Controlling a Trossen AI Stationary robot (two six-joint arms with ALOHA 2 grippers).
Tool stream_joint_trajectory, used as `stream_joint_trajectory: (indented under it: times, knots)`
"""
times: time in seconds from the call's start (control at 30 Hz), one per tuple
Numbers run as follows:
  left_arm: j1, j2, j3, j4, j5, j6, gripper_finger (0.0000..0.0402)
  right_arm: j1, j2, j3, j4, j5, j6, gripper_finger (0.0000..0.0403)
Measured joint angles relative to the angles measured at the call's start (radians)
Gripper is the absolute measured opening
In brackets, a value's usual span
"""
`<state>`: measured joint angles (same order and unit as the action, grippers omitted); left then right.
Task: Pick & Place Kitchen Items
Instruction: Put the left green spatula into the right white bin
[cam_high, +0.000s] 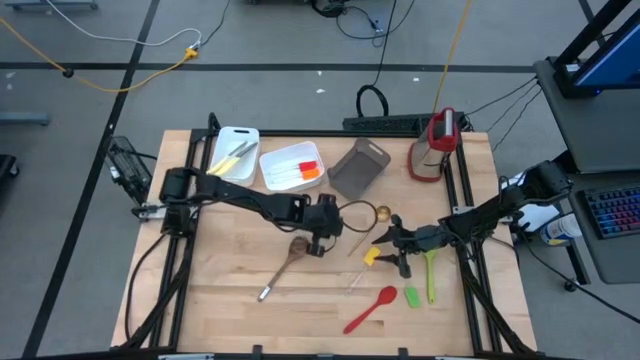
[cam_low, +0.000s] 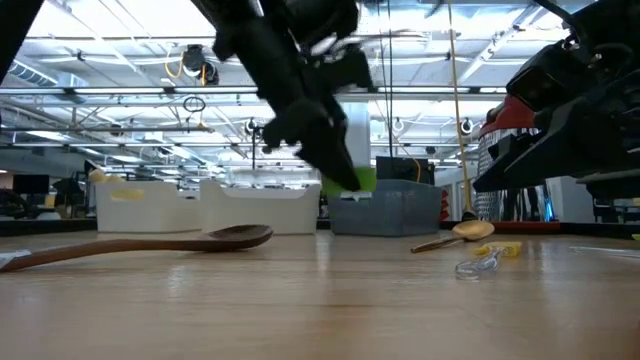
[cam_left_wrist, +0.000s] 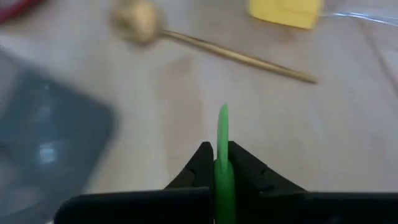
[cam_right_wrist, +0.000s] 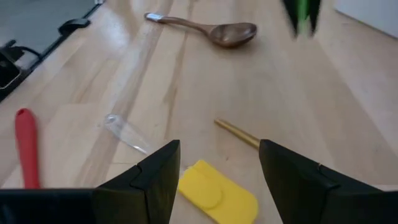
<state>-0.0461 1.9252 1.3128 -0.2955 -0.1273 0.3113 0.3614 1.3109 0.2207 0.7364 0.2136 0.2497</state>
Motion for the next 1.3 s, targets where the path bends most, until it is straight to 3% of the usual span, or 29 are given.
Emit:
stream_joint_trajectory:
  times: [0.13, 0.37, 0.63, 0.8, 1.03, 1.3]
  knots:
    - [0.017, -0.074, 0.0, -0.028, -0.095, 0.042, 0.0029, -0.003, 0.0, 0.0, 0.0, 0.03, 0.0, 0.0212]
    - [0.093, -0.158, 0.003, -0.026, -0.105, 0.046, 0.0012, -0.004, 0.0, 0.0, -0.003, 0.026, 0.0, 0.0212]
    - [0.215, -0.157, 0.003, -0.029, -0.195, -0.034, 0.0028, -0.004, 0.0, 0.0, -0.006, 0.026, 0.0, 0.0212]
    - [0.298, -0.151, 0.002, -0.04, -0.199, -0.106, 0.0012, -0.004, 0.0, 0.0, -0.007, 0.026, 0.0, 0.0212]
    - [0.387, -0.152, -0.022, -0.033, -0.199, -0.177, 0.0028, -0.005, 0.0, 0.0, -0.007, 0.025, -0.007, 0.0212]
    - [0.449, -0.151, -0.181, 0.109, -0.166, -0.181, 0.0011, -0.005, 0.0, 0.0, -0.007, 0.025, -0.007, 0.0212]
